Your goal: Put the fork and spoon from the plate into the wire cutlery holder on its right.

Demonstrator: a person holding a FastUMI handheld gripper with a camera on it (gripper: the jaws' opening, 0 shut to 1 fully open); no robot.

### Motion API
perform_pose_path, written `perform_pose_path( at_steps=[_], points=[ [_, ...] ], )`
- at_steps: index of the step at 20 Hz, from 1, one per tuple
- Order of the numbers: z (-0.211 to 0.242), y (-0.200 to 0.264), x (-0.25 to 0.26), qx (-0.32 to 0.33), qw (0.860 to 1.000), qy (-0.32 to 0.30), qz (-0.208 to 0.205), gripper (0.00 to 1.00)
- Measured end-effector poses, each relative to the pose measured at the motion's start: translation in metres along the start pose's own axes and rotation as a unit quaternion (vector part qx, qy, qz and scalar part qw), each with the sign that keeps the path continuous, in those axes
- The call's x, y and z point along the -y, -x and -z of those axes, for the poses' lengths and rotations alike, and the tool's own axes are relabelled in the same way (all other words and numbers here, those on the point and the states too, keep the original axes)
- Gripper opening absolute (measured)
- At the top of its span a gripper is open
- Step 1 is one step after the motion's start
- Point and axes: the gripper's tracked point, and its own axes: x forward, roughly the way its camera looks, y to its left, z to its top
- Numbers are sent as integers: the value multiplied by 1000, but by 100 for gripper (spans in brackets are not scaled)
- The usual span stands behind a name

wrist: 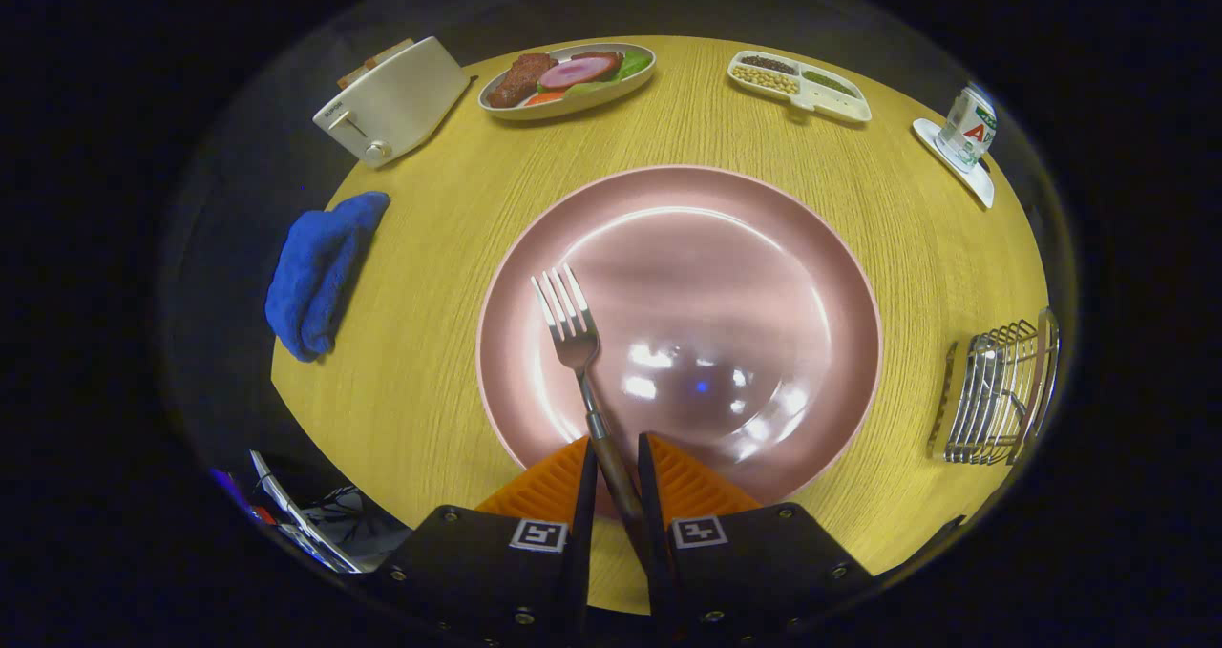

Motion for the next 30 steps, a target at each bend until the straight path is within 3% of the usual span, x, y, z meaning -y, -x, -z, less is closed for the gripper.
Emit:
perform_pose_path(
  at_steps=[1,2,10,16,23,30],
  points=[
    [-2,13,3,0,1000,-6,11,13],
    [3,7,0,-13,1000,-9,8,7],
    [-11,39,3,0,999,-47,-18,6],
    [-8,100,39,-11,998,-61,-17,6],
    [13,173,130,-39,995,-93,27,6],
    [55,204,191,-126,987,-85,58,6]
  ],
)
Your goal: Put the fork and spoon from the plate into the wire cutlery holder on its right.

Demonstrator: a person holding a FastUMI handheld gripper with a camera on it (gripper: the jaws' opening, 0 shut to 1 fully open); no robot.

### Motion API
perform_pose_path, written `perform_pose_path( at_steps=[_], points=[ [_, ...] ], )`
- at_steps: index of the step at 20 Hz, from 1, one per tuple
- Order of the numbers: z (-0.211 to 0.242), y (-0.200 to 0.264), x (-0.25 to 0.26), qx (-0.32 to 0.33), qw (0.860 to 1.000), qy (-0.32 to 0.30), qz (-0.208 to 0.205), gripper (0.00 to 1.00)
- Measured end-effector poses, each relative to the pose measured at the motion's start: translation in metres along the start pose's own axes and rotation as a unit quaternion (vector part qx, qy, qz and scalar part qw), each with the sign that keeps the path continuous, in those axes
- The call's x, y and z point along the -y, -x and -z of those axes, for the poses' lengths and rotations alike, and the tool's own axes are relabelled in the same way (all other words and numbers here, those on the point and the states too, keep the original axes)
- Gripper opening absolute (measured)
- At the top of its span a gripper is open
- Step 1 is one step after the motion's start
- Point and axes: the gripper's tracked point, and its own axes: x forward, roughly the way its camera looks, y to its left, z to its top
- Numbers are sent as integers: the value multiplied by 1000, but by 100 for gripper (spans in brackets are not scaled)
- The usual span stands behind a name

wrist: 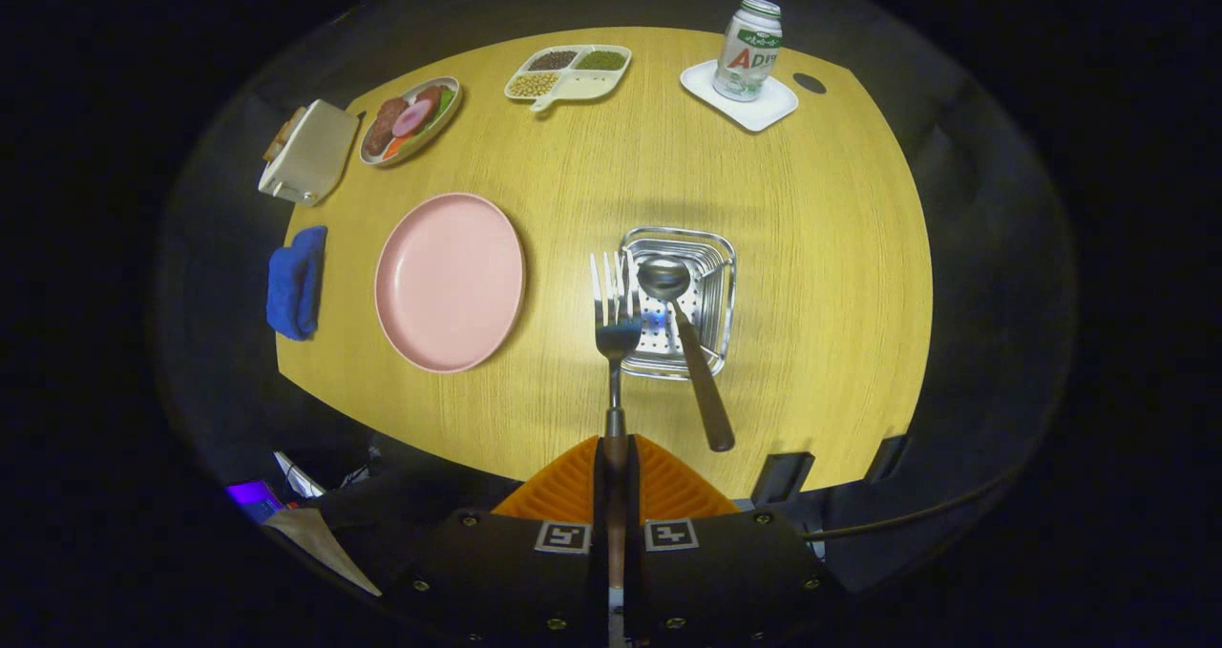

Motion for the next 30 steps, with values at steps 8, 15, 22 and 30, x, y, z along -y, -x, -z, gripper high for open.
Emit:
perform_pose_path(
  at_steps=[8,15,22,30],
  points=[
    [0,-6,24,-127,992,1,-6,6],
    [-27,-8,21,-188,982,4,-10,6],
    [-46,-26,22,-229,973,1,1,6],
    [-57,-24,22,-191,981,-26,-12,14]
  ],
)
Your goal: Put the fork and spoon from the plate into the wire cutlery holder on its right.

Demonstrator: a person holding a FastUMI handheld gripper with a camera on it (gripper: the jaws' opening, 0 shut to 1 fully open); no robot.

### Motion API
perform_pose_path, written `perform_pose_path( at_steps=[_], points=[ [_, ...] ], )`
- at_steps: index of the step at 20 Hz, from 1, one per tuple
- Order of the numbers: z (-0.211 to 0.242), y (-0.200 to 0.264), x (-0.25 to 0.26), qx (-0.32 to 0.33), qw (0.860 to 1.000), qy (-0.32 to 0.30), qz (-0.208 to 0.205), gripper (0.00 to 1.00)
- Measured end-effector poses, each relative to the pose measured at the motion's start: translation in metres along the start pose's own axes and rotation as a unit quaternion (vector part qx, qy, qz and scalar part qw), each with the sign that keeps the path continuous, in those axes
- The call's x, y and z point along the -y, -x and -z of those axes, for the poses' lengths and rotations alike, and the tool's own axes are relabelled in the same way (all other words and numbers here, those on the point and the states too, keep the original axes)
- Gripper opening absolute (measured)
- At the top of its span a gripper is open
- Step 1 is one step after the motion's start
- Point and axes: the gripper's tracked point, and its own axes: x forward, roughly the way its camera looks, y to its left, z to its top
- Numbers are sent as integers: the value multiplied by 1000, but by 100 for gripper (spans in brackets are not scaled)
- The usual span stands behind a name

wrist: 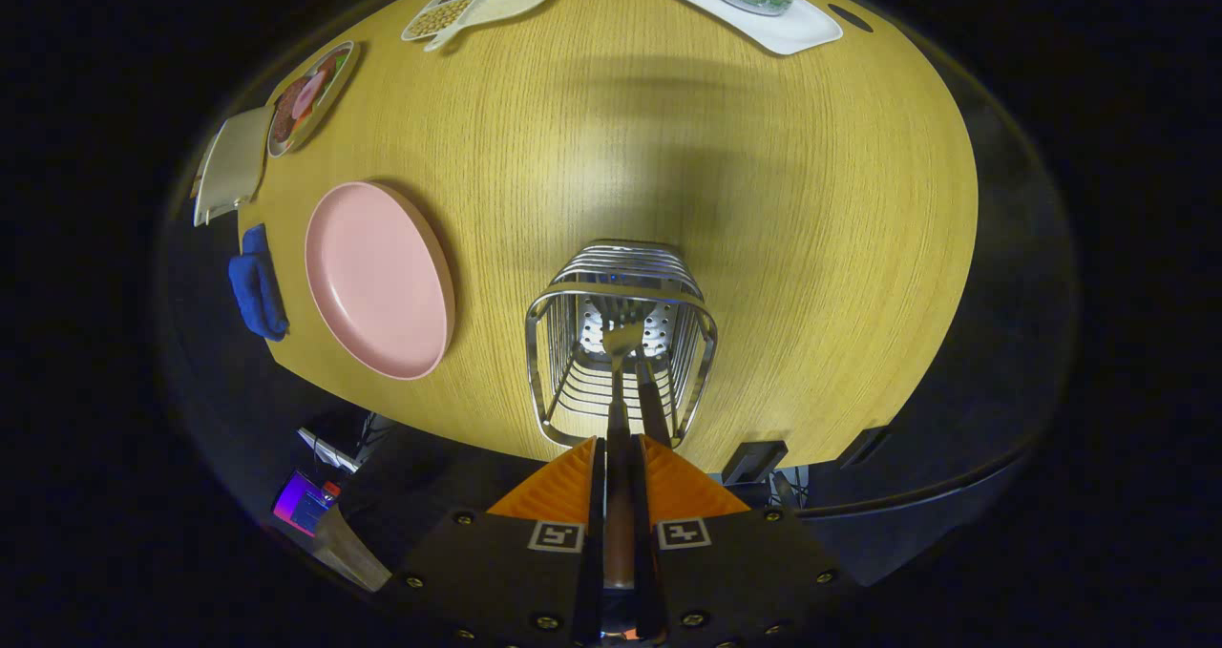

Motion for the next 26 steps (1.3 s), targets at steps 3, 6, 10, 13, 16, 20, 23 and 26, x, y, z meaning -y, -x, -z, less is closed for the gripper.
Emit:
perform_pose_path(
  at_steps=[3,6,10,13,16,20,23,26],
  points=[
    [7,6,-1,26,1000,-9,-10,14],
    [13,15,-4,62,998,-17,-23,14],
    [16,25,-2,152,987,-30,-31,14],
    [8,38,9,266,964,-22,2,14],
    [7,53,10,374,927,-34,14,14],
    [3,81,-3,491,869,-57,-1,14],
    [5,113,-11,576,815,-65,-4,14],
    [15,152,-17,668,739,-86,-7,14]
  ],
)
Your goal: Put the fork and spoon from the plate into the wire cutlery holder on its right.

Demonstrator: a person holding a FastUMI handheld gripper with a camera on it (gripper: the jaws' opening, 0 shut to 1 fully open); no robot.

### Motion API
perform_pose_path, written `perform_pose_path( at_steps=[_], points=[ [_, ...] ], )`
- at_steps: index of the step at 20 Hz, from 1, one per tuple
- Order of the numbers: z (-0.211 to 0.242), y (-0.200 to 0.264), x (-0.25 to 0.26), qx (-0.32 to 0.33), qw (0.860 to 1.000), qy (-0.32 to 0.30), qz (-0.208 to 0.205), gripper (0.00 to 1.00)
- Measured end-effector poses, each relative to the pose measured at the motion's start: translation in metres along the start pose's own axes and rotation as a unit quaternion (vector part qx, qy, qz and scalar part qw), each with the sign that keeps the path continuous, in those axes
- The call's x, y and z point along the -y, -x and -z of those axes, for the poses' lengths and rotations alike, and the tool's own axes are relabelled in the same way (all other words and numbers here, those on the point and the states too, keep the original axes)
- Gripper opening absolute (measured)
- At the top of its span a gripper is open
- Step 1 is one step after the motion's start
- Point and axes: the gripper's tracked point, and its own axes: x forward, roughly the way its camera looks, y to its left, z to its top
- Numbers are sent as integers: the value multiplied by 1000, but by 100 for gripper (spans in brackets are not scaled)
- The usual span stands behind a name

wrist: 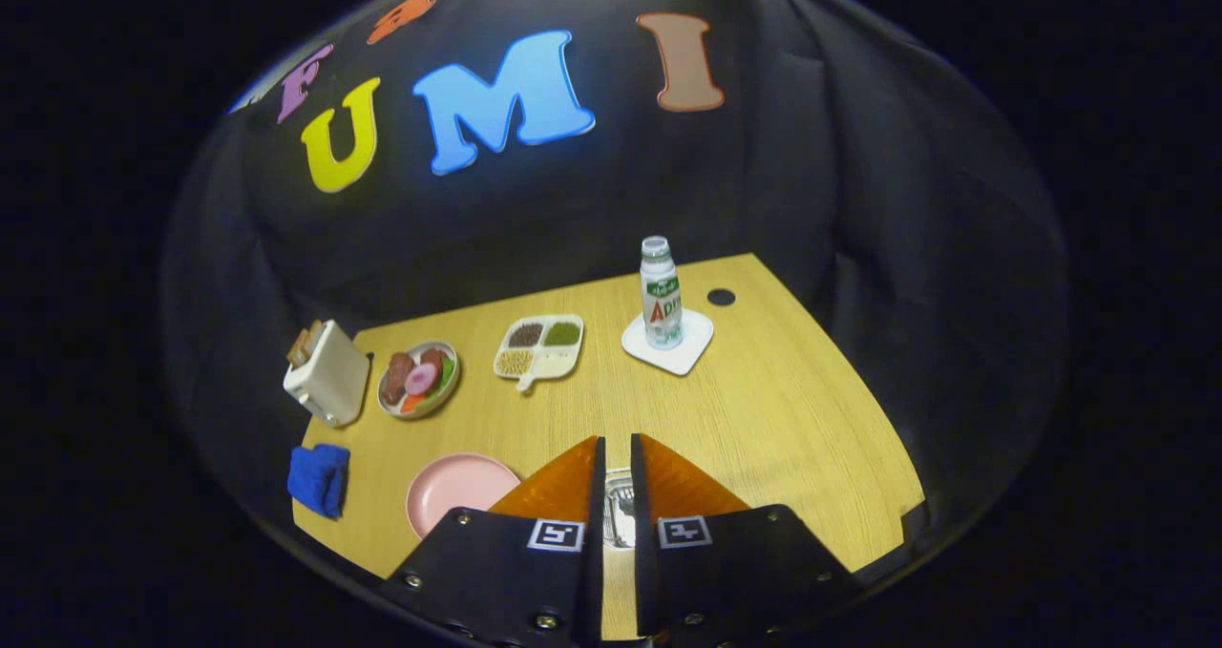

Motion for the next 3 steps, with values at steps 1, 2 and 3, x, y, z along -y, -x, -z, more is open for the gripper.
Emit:
perform_pose_path(
  at_steps=[1,2,3],
  points=[
    [-13,6,-1,34,999,0,4,14],
    [-22,12,-5,62,998,1,5,14],
    [-35,17,-6,91,996,6,10,14]
  ],
)
